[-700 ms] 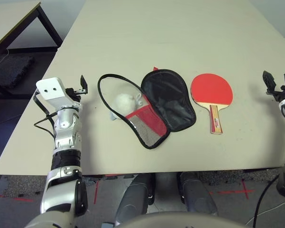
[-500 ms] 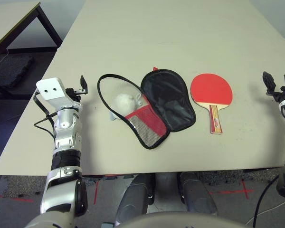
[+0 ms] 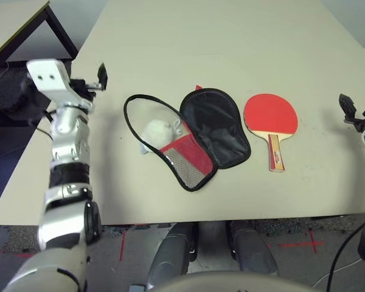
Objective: Store the ping-pong paddle in its case and zip it.
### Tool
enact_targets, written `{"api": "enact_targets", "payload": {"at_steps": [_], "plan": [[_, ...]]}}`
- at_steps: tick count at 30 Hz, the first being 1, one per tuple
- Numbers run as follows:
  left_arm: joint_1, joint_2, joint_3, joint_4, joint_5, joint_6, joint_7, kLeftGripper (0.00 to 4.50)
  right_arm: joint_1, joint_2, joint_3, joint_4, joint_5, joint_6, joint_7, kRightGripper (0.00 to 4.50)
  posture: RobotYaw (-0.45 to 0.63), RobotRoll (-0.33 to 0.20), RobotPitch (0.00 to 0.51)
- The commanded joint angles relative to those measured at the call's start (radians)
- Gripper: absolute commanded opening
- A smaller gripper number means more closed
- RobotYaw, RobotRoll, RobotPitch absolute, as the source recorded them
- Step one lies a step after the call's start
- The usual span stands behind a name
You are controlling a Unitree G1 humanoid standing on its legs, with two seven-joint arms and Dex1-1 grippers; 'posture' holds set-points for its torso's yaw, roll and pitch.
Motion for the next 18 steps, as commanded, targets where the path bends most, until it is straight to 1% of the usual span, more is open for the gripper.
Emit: {"api": "enact_targets", "payload": {"at_steps": [1, 4, 5, 9, 13, 18], "plan": [[-0.116, 0.034, -0.052, 0.033, -0.022, 0.083, -0.157, 4.50, 0.016, 0.020, 0.020, -0.148, 0.038, 0.155, -0.040, 4.48, -0.05, 0.000, 0.171], [-0.169, 0.038, -0.079, 0.033, -0.032, 0.111, -0.266, 4.50, 0.032, 0.046, 0.022, -0.275, 0.060, 0.279, -0.092, 4.48, -0.06, 0.000, 0.166], [-0.186, 0.035, -0.092, 0.028, -0.040, 0.140, -0.309, 4.50, 0.034, 0.054, 0.022, -0.314, 0.069, 0.322, -0.111, 4.48, -0.06, 0.000, 0.164], [-0.205, 0.026, -0.162, -0.041, -0.048, 0.219, -0.453, 4.50, 0.044, 0.101, 0.018, -0.461, 0.106, 0.464, -0.181, 4.48, -0.08, 0.000, 0.161], [-0.173, 0.003, -0.232, -0.135, -0.050, 0.291, -0.538, 4.50, 0.056, 0.150, 0.020, -0.597, 0.142, 0.593, -0.246, 4.48, -0.09, 0.000, 0.159], [-0.093, -0.040, -0.291, -0.303, -0.065, 0.374, -0.572, 4.50, 0.079, 0.196, 0.050, -0.757, 0.167, 0.739, -0.310, 4.48, -0.10, 0.000, 0.158]]}}
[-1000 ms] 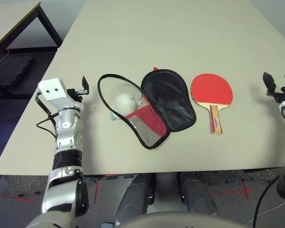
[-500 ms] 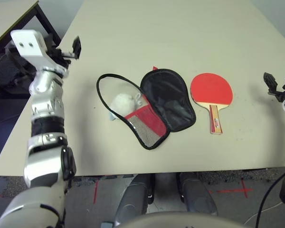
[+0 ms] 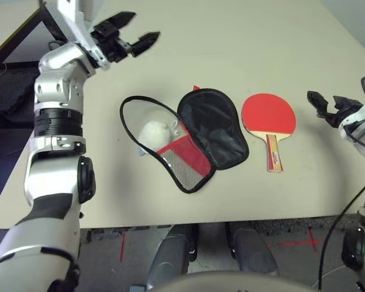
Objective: Store the ping-pong paddle in its case and zip it.
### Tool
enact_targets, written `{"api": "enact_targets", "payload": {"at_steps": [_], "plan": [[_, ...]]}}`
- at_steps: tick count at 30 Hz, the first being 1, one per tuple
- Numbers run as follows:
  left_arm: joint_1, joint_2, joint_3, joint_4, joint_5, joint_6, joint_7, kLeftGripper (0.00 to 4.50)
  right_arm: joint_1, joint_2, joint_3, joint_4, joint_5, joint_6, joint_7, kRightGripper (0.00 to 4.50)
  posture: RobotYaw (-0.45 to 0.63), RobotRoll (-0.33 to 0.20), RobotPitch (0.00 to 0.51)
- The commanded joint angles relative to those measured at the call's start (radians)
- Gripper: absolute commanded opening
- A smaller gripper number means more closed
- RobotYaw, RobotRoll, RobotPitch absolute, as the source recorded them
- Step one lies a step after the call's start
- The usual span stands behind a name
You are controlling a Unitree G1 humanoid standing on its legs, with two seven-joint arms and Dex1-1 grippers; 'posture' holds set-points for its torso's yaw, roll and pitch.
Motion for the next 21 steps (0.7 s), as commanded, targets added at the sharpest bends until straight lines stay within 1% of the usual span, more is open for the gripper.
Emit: {"api": "enact_targets", "payload": {"at_steps": [1, 2, 6, 10, 13, 16, 18, 21], "plan": [[0.070, -0.023, -0.048, -0.128, -0.012, 0.065, -0.028, 4.50, 0.025, 0.020, 0.035, -0.105, 0.013, 0.099, -0.042, 4.48, -0.10, 0.000, 0.158], [0.089, -0.030, -0.058, -0.168, -0.015, 0.085, -0.030, 4.50, 0.030, 0.020, 0.044, -0.129, 0.005, 0.105, -0.050, 4.48, -0.11, 0.000, 0.159], [0.182, -0.078, -0.116, -0.374, -0.035, 0.169, -0.017, 4.50, 0.027, 0.073, 0.055, -0.222, 0.023, 0.230, -0.102, 4.48, -0.12, 0.000, 0.157], [0.253, -0.107, -0.154, -0.492, -0.037, 0.204, 0.012, 4.50, 0.028, 0.114, 0.070, -0.281, 0.009, 0.294, -0.132, 4.48, -0.13, 0.000, 0.154], [0.292, -0.125, -0.167, -0.538, -0.041, 0.223, 0.036, 4.50, 0.041, 0.164, 0.087, -0.322, -0.009, 0.331, -0.165, 4.48, -0.13, 0.000, 0.153], [0.338, -0.134, -0.193, -0.572, -0.024, 0.223, 0.054, 4.50, 0.071, 0.206, 0.119, -0.345, -0.041, 0.352, -0.195, 4.48, -0.13, 0.000, 0.153], [0.362, -0.138, -0.207, -0.573, -0.001, 0.208, 0.078, 4.50, 0.081, 0.220, 0.125, -0.340, -0.067, 0.350, -0.209, 4.48, -0.13, 0.000, 0.153], [0.387, -0.158, -0.217, -0.561, 0.030, 0.218, 0.142, 4.50, 0.087, 0.207, 0.139, -0.331, -0.098, 0.351, -0.207, 4.48, -0.13, 0.000, 0.154]]}}
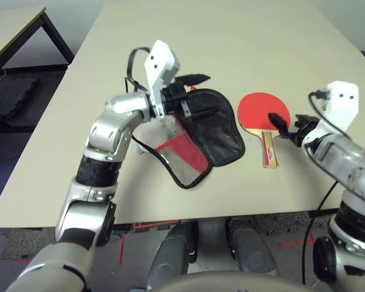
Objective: Store the ping-pong paddle in its case and zip it.
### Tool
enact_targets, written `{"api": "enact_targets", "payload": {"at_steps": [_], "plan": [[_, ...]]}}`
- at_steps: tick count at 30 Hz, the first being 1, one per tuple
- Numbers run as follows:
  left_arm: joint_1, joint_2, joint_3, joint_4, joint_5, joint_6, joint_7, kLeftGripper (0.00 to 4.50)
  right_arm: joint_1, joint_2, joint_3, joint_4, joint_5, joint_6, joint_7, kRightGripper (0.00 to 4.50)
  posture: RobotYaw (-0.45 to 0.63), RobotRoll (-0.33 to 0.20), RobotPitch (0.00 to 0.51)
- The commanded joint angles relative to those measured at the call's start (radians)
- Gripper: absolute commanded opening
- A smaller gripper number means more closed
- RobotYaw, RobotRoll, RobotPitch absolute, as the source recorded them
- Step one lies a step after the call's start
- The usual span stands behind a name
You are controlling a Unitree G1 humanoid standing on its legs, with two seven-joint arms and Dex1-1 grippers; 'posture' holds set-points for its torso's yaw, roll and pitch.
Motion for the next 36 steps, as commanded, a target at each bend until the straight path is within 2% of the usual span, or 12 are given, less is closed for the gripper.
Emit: {"api": "enact_targets", "payload": {"at_steps": [1, 7, 13, 22, 29, 33, 36], "plan": [[0.035, -0.027, -0.022, 0.008, 0.054, 0.003, 0.080, 4.50, 0.008, -0.012, 0.017, -0.001, -0.036, 0.018, -0.001, 4.48, -0.13, 0.000, 0.154], [0.044, -0.066, -0.029, 0.021, 0.078, 0.032, 0.147, 4.50, -0.024, -0.050, 0.031, 0.017, -0.041, 0.076, 0.057, 4.48, -0.14, 0.000, 0.161], [0.045, -0.069, -0.032, 0.001, 0.071, 0.101, 0.172, 4.50, -0.047, -0.027, 0.060, -0.017, -0.047, 0.186, 0.080, 4.48, -0.13, 0.000, 0.164], [0.037, -0.085, -0.034, -0.037, 0.056, 0.173, 0.206, 4.50, 0.011, 0.041, 0.101, -0.077, -0.120, 0.265, 0.059, 4.48, -0.13, 0.000, 0.162], [0.017, -0.090, -0.039, -0.045, 0.059, 0.168, 0.200, 4.50, 0.052, 0.050, 0.136, -0.070, -0.186, 0.245, 0.053, 4.48, -0.13, 0.000, 0.158], [0.013, -0.086, -0.042, -0.040, 0.064, 0.163, 0.196, 4.50, 0.069, 0.035, 0.154, -0.059, -0.211, 0.225, 0.063, 3.65, -0.13, 0.000, 0.157], [0.009, -0.086, -0.045, -0.040, 0.065, 0.162, 0.193, 4.50, 0.080, 0.022, 0.168, -0.048, -0.228, 0.205, 0.070, 2.64, -0.13, 0.000, 0.154]]}}
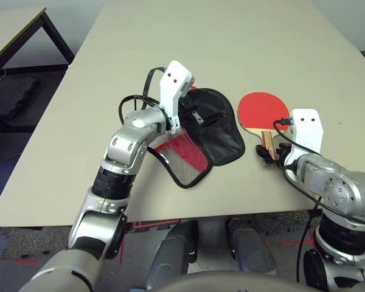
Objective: Store the ping-pong paddle in its case and zip it.
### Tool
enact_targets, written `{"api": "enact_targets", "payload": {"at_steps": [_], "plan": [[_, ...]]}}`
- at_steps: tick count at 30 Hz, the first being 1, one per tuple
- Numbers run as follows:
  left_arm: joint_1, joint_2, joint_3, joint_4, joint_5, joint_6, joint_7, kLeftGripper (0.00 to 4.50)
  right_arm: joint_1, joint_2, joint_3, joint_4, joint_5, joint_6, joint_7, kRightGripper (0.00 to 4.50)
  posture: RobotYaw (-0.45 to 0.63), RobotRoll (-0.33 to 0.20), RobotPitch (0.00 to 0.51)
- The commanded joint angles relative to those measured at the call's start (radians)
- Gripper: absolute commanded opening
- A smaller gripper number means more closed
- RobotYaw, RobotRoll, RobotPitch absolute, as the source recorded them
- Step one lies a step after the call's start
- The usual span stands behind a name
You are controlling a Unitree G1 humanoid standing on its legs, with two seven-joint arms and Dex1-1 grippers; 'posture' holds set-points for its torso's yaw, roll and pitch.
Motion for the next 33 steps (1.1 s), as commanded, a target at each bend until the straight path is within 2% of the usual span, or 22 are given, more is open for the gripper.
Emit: {"api": "enact_targets", "payload": {"at_steps": [1, 3, 6, 14, 20, 26, 33], "plan": [[-0.003, 0.004, -0.022, -0.008, 0.007, 0.002, -0.010, 4.50, 0.023, -0.018, 0.023, 0.017, -0.030, -0.017, 0.006, 2.29, -0.13, 0.000, 0.153], [-0.005, 0.002, -0.023, -0.008, 0.007, 0.000, -0.011, 4.50, 0.022, -0.013, 0.020, 0.018, -0.037, -0.020, 0.006, 1.69, -0.13, 0.000, 0.153], [-0.008, 0.000, -0.024, -0.002, 0.007, -0.007, -0.012, 4.50, 0.012, -0.005, 0.003, 0.016, -0.054, -0.030, 0.000, 1.11, -0.13, 0.000, 0.153], [-0.019, -0.012, -0.020, 0.009, 0.006, -0.024, -0.010, 4.50, -0.033, -0.024, -0.052, 0.049, -0.095, -0.090, 0.000, 1.11, -0.14, 0.000, 0.154], [-0.057, -0.030, -0.008, 0.037, 0.000, -0.035, -0.007, 4.50, -0.108, -0.045, -0.074, 0.074, -0.094, -0.125, 0.034, 1.11, -0.14, 0.000, 0.153], [-0.139, -0.037, 0.026, 0.086, -0.022, -0.017, -0.007, 4.50, -0.192, 0.011, 0.011, 0.050, -0.067, -0.016, 0.067, 1.11, -0.13, 0.000, 0.150], [-0.222, -0.011, 0.099, 0.071, -0.070, 0.067, 0.013, 4.50, -0.220, 0.082, 0.092, 0.038, -0.063, 0.056, 0.084, 1.11, -0.11, 0.000, 0.145]]}}
